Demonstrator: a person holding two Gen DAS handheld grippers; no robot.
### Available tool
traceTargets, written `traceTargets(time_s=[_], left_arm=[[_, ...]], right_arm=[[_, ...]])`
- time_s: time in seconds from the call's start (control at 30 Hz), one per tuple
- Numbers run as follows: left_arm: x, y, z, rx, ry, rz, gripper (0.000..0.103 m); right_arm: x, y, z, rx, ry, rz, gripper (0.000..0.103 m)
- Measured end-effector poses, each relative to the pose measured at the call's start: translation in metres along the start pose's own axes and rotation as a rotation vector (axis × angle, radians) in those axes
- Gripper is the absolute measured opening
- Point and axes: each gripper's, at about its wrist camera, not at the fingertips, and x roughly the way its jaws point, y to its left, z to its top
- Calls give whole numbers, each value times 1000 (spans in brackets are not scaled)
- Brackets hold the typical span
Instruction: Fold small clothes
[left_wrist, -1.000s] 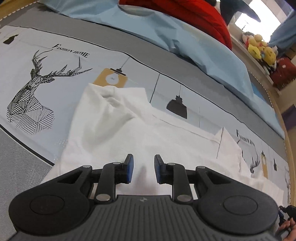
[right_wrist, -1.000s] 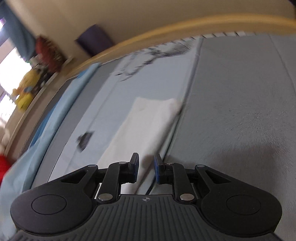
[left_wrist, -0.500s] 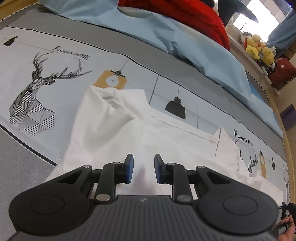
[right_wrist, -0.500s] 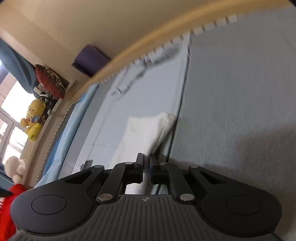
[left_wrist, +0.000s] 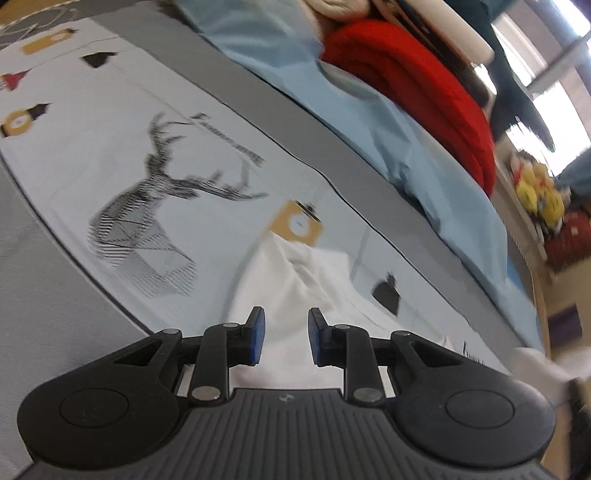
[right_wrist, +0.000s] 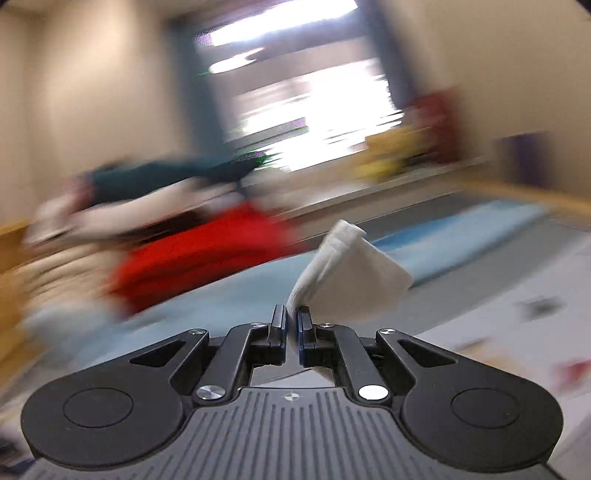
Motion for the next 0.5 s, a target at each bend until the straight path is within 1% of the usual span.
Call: traceTargets(time_s=[0.03, 0.07, 0.1, 0.13, 0.17, 0.2, 0.23, 0.27, 0.3, 0.37, 0.4, 0.5], left_arm=[[-1, 6, 3, -14, 2, 2, 26], [-2, 12, 5, -28, 8, 3, 26], [-2, 16, 7, -41, 17, 0, 26], [-1, 20, 8, -57, 30, -9, 26], [0, 25, 9, -78, 44, -25, 26], [0, 28, 9, -97, 56, -44, 26], [1, 29, 9, -108, 63, -57, 26], [3, 30, 9, -112, 69, -65, 26], [4, 29, 9, -109, 71, -70, 26], [7, 27, 7, -99, 75, -71, 26], [10, 26, 6, -92, 80, -68, 26], [23, 23, -2, -71, 106, -51, 26]], right_arm=[[8, 29, -14, 12, 87, 134, 10], [19, 52, -31, 42, 202, 268, 11], [29, 71, -50, 65, 315, 355, 11], [37, 90, -71, 43, 422, 363, 11], [43, 101, -85, 1, 500, 334, 11], [48, 108, -96, -42, 596, 283, 11], [49, 110, -101, -65, 662, 239, 11], [48, 107, -101, -75, 708, 194, 11], [40, 103, -100, -70, 714, 165, 11], [30, 81, -79, -39, 685, 94, 15], [22, 67, -68, -14, 655, 51, 15], [4, 24, -51, 75, 554, -61, 15]])
